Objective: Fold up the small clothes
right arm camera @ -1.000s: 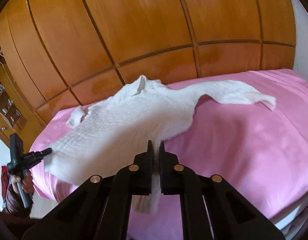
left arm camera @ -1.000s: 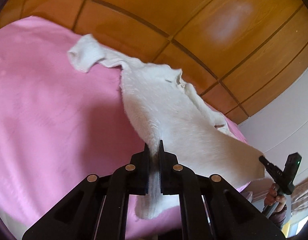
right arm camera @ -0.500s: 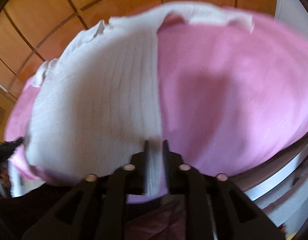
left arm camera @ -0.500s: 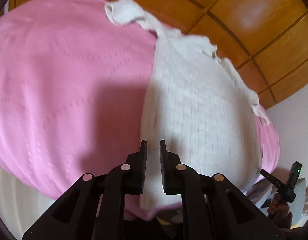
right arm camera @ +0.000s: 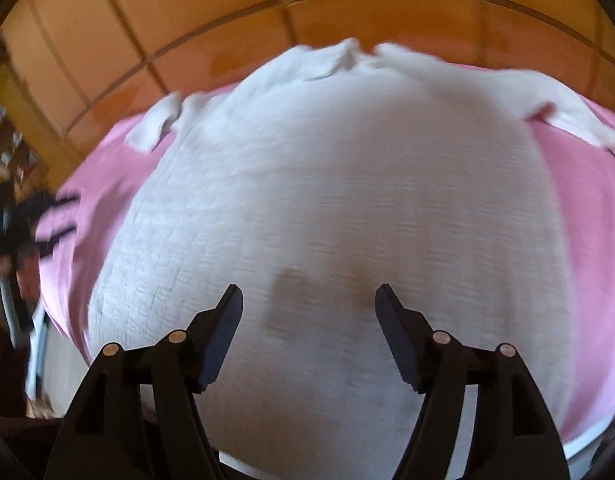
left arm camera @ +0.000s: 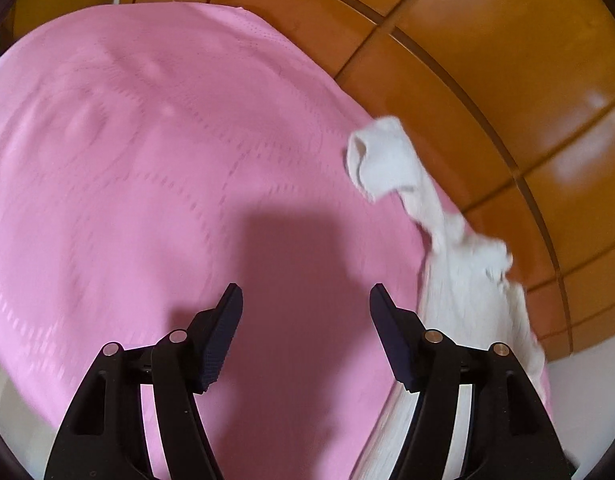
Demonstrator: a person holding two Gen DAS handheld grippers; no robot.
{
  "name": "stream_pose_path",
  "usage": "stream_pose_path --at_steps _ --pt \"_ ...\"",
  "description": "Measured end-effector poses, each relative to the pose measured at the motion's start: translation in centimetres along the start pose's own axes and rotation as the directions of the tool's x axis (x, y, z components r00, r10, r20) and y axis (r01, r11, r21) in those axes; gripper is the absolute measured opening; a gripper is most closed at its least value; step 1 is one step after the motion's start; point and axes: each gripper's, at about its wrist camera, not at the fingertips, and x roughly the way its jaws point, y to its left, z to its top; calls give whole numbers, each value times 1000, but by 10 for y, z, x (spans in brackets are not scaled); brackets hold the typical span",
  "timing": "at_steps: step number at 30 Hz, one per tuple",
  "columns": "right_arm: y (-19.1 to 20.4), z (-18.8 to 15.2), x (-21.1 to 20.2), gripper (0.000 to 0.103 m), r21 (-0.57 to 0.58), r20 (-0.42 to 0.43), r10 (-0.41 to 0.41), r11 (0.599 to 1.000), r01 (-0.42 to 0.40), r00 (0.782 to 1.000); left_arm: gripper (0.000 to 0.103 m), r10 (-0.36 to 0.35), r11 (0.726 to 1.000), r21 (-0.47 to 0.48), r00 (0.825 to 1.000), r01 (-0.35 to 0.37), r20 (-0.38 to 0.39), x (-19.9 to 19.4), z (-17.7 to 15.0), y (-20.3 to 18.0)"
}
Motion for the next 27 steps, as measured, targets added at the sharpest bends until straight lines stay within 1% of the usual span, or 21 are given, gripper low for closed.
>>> stream_pose_path --at_steps 1,2,3,4,5,6,7,10,13,14,16,17,18,19,20,21,22,23,25,27 --pt "2 -1 5 71 -7 -9 -2 1000 1 1000 64 12 1000 3 1000 -12 16 5 7 -5" --pt "3 0 12 72 -11 -17 -6 1000 6 1000 64 29 999 26 999 -30 45 10 14 -12" --pt "3 -1 16 75 -10 -20 -7 1000 7 1000 64 42 997 61 998 -45 55 16 21 -19" --pt "2 -2 17 76 -6 -20 -4 1000 4 1000 64 52 994 95 998 -56 40 26 28 -28" --pt "0 -3 19 77 -2 -18 1 1000 -1 1000 64 42 995 94 999 -45 27 34 34 -32" --pt "-1 -4 19 79 -1 -15 4 1000 -4 1000 64 4 997 71 1000 -5 16 44 43 -35" --pt "-1 -3 20 80 -2 -14 5 1000 -5 1000 67 -13 998 55 1000 12 15 52 51 -38" --pt "5 0 27 86 -14 -14 -3 1000 3 1000 69 2 999 33 999 -3 34 81 75 -45" --pt "8 2 30 91 -39 -18 -24 999 23 1000 69 1 1000 -12 1000 -1 13 112 93 -46" --pt "9 2 31 92 -45 -19 -30 999 29 999 66 -4 1000 -20 1000 4 1 122 99 -47" --pt "10 3 32 92 -50 -19 -38 998 37 999 8 -34 999 -18 999 34 -37 135 111 -48" --pt "11 5 33 92 -52 -18 -42 998 41 999 7 -31 999 -17 998 30 -55 138 116 -48" --pt "11 6 33 92 -53 -18 -43 998 42 999 6 -27 1000 -12 999 26 -37 134 122 -46" --pt "11 6 33 93 -54 -18 -44 998 43 999 5 -6 1000 18 1000 6 -1 123 128 -46" --pt "11 7 33 93 -54 -18 -44 998 43 999 5 25 999 40 999 -26 23 116 131 -45" --pt "11 7 34 93 -54 -17 -44 998 43 999 5 69 995 61 996 -73 63 101 141 -38" --pt "11 9 34 93 -54 -16 -43 998 42 999 5 91 993 65 992 -97 83 92 147 -32" --pt "11 9 35 93 -54 -13 -44 998 43 999 5 126 989 66 986 -134 108 81 153 -23" --pt "10 10 35 93 -52 -11 -46 998 45 999 4 212 973 54 964 -223 159 55 169 2" --pt "11 11 35 93 -49 -8 -50 998 49 999 4 298 952 17 936 -306 189 31 184 31"
